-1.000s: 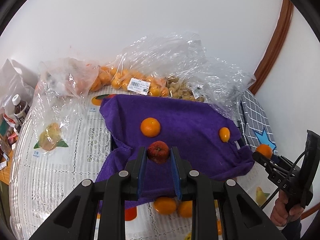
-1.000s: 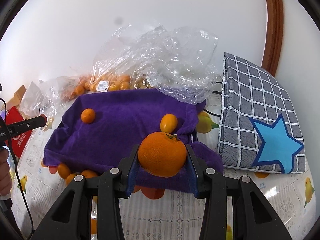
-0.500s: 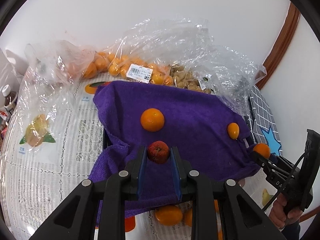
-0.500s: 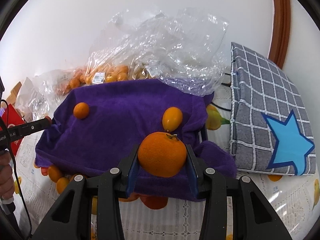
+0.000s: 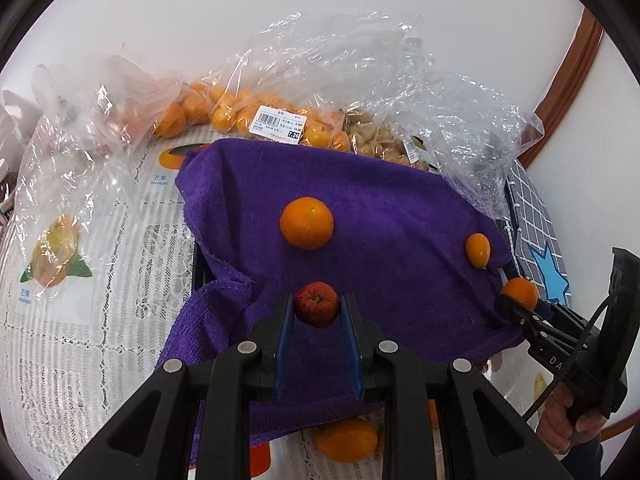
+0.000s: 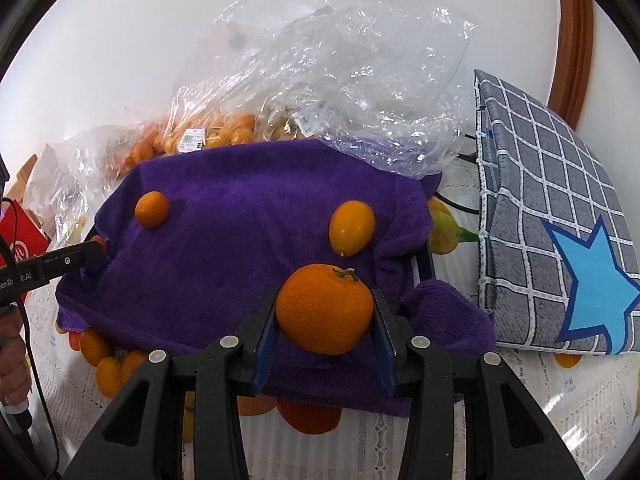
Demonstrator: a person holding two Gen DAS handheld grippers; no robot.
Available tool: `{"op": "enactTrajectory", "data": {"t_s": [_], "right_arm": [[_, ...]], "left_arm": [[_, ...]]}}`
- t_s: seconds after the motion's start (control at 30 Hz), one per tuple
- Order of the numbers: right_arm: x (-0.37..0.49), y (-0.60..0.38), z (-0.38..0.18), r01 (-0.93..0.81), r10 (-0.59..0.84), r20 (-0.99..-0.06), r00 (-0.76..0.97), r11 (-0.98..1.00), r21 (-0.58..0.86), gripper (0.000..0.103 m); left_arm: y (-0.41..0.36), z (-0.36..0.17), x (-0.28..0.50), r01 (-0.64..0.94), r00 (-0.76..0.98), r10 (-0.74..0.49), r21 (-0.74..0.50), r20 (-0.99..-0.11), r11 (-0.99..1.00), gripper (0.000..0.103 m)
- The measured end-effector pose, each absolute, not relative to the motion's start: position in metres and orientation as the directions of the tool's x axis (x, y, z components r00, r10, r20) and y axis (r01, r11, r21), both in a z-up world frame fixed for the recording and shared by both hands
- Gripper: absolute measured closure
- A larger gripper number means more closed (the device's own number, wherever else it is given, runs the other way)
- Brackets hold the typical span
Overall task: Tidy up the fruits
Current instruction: 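Lift the orange with the right tool toward the towel while the left tool carries the apple, then open the right tool onto the towel while the left tool releases the red apple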
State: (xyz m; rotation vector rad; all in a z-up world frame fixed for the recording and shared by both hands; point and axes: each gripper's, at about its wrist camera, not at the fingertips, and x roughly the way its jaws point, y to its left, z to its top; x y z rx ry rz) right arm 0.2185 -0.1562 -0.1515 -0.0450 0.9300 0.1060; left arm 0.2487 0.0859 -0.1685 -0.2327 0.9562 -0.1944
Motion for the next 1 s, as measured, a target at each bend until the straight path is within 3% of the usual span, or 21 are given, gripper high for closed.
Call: {"op": "enactTrajectory", "data": {"t_s": [1.0], "right_arm": [[0.229,-0.149,-0.171,-0.128,0.061,-0.821,0.568,0.992,-0.015,0.06]], "left_arm": [[0.082,-0.183,0.257,0.068,0.527,-0.252,-0.255,-0.812,0.964,0.08]]}}
